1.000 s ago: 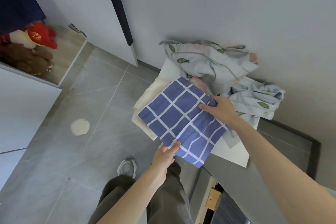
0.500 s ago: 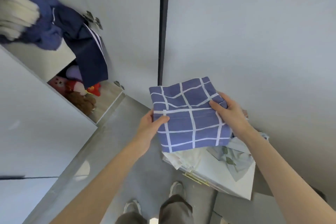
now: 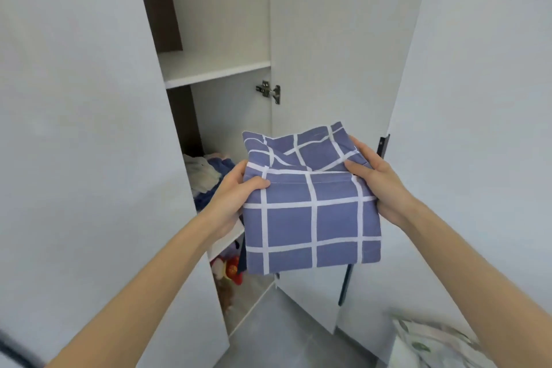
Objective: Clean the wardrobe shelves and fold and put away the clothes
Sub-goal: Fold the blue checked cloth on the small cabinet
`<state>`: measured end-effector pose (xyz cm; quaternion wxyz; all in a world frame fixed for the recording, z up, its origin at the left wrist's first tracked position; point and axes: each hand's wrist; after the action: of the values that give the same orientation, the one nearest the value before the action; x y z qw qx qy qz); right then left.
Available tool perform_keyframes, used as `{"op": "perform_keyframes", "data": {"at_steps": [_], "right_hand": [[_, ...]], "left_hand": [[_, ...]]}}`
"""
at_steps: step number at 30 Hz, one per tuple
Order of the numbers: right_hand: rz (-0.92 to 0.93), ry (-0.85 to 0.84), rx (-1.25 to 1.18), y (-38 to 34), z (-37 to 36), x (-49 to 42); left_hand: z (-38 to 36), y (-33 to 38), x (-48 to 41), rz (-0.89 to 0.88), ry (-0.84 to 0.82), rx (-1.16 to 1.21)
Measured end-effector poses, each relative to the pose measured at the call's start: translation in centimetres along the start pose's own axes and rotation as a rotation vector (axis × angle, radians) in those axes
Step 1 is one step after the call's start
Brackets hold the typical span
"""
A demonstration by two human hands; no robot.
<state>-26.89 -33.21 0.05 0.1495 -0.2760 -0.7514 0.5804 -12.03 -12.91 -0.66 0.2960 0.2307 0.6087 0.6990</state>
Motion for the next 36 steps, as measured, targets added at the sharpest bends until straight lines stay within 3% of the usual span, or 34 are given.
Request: {"op": "perform_keyframes", "data": {"at_steps": [15, 27, 30, 33, 36], "right_hand": [[0.220, -0.246, -0.002, -11.1, -10.9, -26.5], [0.191, -0.476, 0.097, -12.6, -22.8, -48.5], [0.211, -0.466, 0.293, -9.8, -24.2, -52.2], [0.325, -0.395, 0.699, -7.3, -24.6, -53.9], [0.429, -0.597, 0.980, -6.7, -24.8, -53.0]], "left_hand": [[9.8, 12.8, -18.1, -0.232, 0.369, 0.035], [19.1, 15.8, -34.2, -0.047, 0.809, 0.022], [20.4, 13.5, -36.6, 0.136, 0.863, -0.257], [21.3, 11.0, -37.6, 0.292, 0.882, -0.916], [21.3, 10.8, -38.0, 0.240, 0.723, -1.270]]}}
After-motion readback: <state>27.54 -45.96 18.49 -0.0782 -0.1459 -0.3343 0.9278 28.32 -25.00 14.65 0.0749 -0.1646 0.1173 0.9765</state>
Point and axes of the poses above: each hand's wrist, its own x-axis away from the middle knuckle, its own z-axis out of the back of the hand, y = z × x, and after that the axes turned 11 degrees about -x, right-handed
